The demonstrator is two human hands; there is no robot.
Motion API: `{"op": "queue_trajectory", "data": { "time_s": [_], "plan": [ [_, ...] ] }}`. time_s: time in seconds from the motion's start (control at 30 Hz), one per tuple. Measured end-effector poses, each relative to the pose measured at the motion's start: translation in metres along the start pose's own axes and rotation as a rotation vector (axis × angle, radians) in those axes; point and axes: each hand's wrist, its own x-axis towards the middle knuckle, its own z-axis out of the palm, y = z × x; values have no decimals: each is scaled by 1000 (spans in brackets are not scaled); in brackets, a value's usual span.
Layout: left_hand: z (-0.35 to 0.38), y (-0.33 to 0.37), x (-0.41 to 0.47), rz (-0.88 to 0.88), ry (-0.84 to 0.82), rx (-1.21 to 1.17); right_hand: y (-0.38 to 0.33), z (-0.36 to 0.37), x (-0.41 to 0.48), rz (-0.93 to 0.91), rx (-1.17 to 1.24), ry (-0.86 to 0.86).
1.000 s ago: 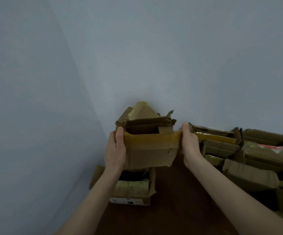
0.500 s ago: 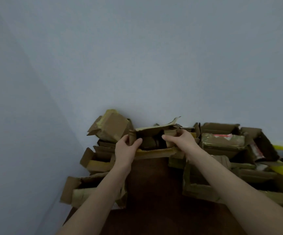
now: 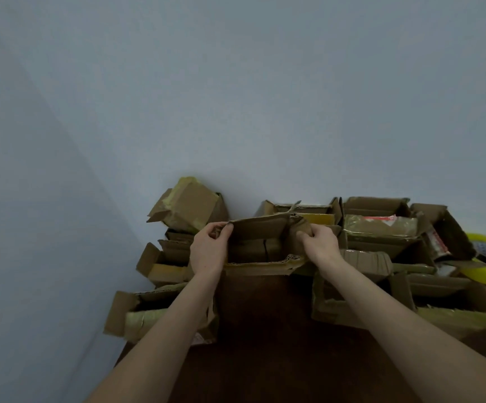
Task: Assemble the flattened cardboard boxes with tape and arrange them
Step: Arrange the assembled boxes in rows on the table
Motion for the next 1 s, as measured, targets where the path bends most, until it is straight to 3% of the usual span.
{"op": "queue_trajectory", "data": {
  "time_s": [0.13, 0.33, 0.47, 0.57, 0.67, 0.8, 0.9, 1.0],
  "plan": [
    [-8, -11, 7, 25, 19, 76, 9, 0, 3, 73, 30, -86],
    [-13, -24, 19, 75, -32, 323, 8, 4, -4, -19, -420, -143],
    [-28, -13, 26, 137, -45, 352, 4, 1, -8, -56, -298, -260],
    [-47, -4, 29, 116, -169, 329, 2, -9, -10, -13, -107, -326],
    [-45, -13, 21, 101, -235, 383, 13, -9, -10, 27, -245, -408],
    [-10, -32, 9, 82, -308, 478, 32, -5, -1, 9, -584, -270],
    [25, -45, 8, -39, -351, 461, 31, -9, 0, -36, -817, -188],
    [50, -52, 8, -132, -345, 409, 29, -10, 3, -88, -914, -134]
  ]
}}
